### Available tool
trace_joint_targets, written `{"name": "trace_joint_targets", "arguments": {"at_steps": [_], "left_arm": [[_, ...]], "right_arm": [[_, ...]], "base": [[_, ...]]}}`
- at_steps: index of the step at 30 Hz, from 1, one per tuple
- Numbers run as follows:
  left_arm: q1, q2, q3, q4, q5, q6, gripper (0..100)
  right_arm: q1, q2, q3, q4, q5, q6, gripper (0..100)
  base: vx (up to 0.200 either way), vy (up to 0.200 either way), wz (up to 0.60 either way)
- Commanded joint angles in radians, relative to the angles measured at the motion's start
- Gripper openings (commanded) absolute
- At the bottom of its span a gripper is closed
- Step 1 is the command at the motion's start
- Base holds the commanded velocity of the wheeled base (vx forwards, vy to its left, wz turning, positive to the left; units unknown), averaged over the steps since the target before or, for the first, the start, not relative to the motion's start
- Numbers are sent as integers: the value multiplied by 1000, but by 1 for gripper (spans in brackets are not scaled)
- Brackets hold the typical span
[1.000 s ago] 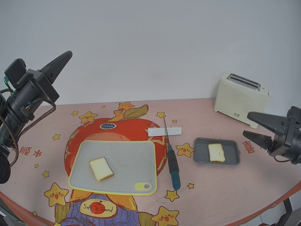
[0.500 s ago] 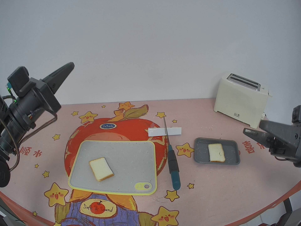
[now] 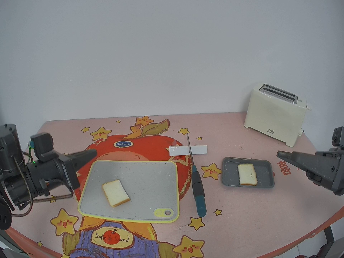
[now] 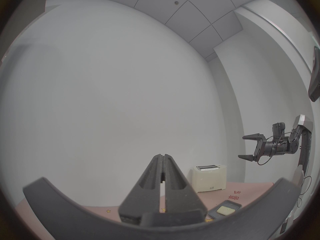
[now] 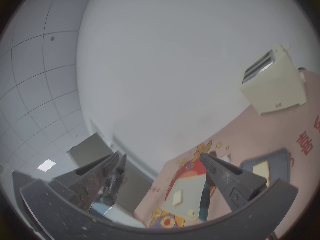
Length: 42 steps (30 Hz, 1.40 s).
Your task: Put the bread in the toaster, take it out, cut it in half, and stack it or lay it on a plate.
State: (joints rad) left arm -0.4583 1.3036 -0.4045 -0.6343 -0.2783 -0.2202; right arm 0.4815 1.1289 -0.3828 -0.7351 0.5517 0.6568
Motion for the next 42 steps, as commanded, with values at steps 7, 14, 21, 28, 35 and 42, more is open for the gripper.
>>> {"name": "trace_joint_targets", "arguments": {"at_steps": [7,14,21,28,35,42], "left_arm": [[4,-32,13,25,4,-24,0],[6,-33,-11,27,5,-37,0],[3,-60,-20,91,-1,-39,100],[4,-63,-43,107,18,-136,100],[1,-70,-105,329,100,-145,100],[0,-101,-140,476,106,-142,100]], "right_arm": [[0,3,5,0,-4,-5,100],[0,6,5,-1,-4,-5,100],[0,12,12,0,-4,-9,100],[0,11,12,0,-4,-9,100],[0,12,21,-1,-3,-17,100],[0,12,22,0,-3,-23,100]], "base": [[0,0,0],[0,0,0],[0,0,0],[0,0,0],[0,0,0],[0,0,0]]}}
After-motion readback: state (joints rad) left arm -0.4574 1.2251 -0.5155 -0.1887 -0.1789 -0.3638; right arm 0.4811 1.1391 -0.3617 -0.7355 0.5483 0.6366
